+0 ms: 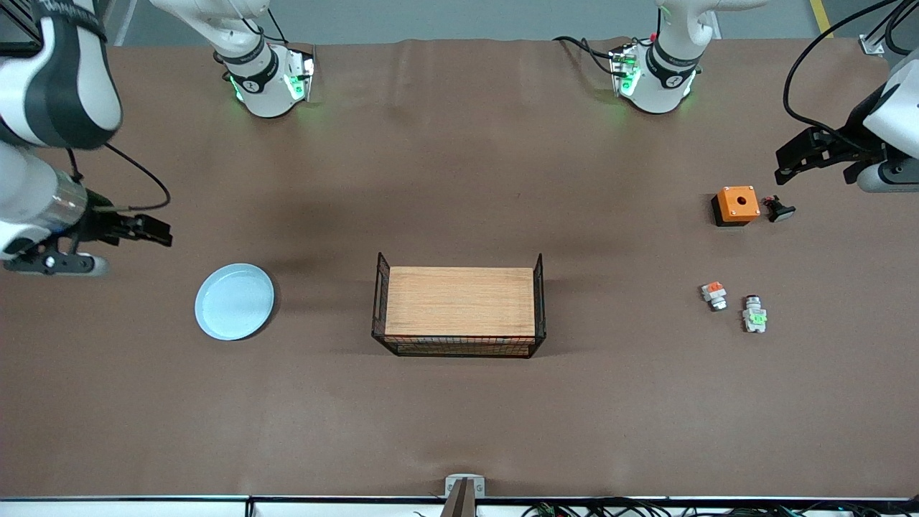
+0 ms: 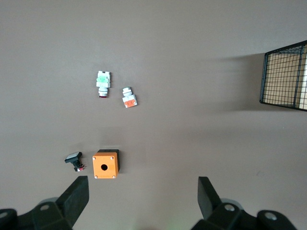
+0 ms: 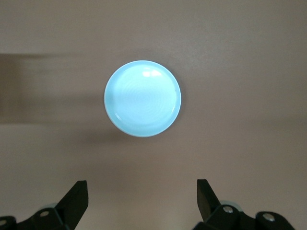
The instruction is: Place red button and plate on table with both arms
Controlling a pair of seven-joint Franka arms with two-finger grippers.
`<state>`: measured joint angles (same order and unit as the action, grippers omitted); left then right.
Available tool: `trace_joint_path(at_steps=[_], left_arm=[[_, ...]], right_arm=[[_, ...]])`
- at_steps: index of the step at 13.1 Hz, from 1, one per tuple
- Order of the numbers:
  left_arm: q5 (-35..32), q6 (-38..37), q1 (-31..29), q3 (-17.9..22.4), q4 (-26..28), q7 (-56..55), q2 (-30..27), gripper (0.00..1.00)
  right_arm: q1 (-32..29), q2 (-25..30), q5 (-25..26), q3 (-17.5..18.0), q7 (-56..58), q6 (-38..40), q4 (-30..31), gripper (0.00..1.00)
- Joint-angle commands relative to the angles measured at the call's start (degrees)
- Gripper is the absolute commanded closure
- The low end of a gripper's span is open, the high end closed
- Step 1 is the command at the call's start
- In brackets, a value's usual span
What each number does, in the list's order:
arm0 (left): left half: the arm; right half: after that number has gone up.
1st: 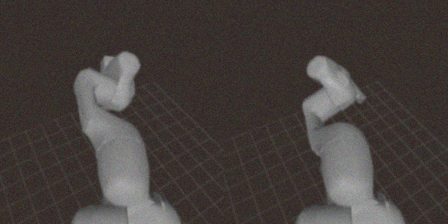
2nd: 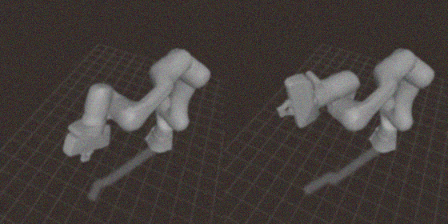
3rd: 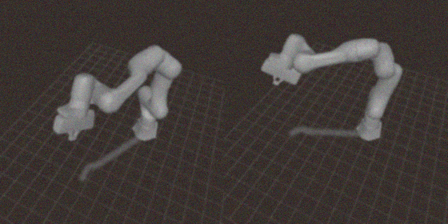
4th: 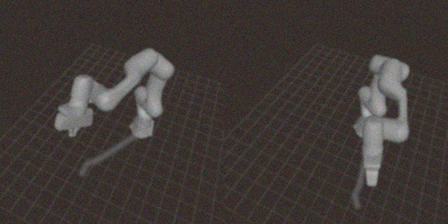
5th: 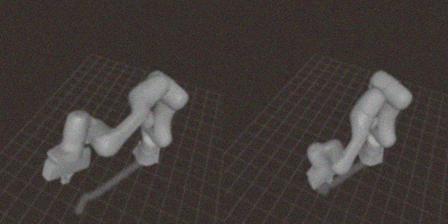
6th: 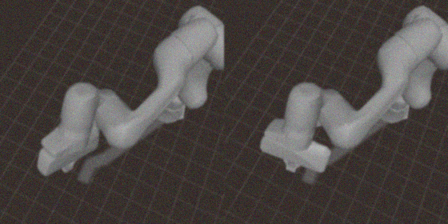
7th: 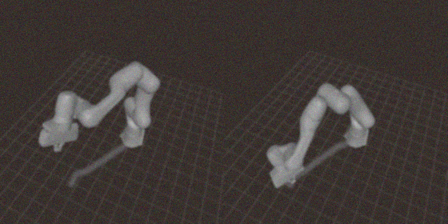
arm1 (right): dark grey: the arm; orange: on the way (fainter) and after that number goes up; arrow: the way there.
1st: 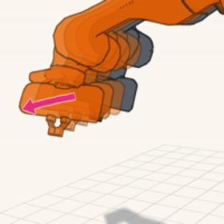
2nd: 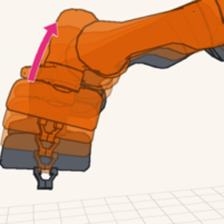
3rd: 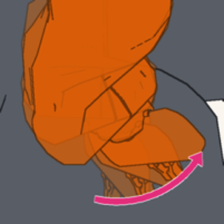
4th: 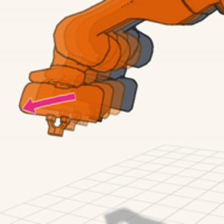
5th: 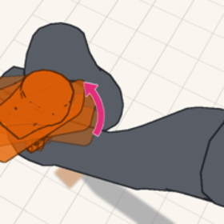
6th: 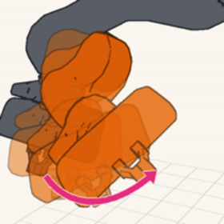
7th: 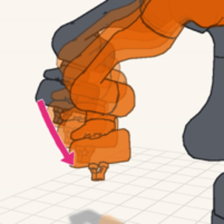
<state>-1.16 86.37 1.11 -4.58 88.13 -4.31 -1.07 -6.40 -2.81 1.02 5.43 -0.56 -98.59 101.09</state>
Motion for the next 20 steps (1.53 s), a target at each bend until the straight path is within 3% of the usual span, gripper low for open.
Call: trace_joint_path(at_steps=[1,6,20], left_arm=[[-1.39,-1.02,0.21,-0.34,0.20,0.53,-0.77,0.00],[-1.30,-0.85,0.30,-0.61,0.20,0.00,-0.60,0.00],[-1.30,-0.94,0.03,-0.61,0.29,0.09,-0.60,0.00]], right_arm=[[1.39,0.79,-0.66,0.11,-2.59,7.60,-6.49,0.00],[3.59,1.05,-0.49,0.02,-7.97,17.72,-16.79,0.00],[3.94,0.53,-0.05,-0.24,-7.62,18.70,-21.45,0.00]])
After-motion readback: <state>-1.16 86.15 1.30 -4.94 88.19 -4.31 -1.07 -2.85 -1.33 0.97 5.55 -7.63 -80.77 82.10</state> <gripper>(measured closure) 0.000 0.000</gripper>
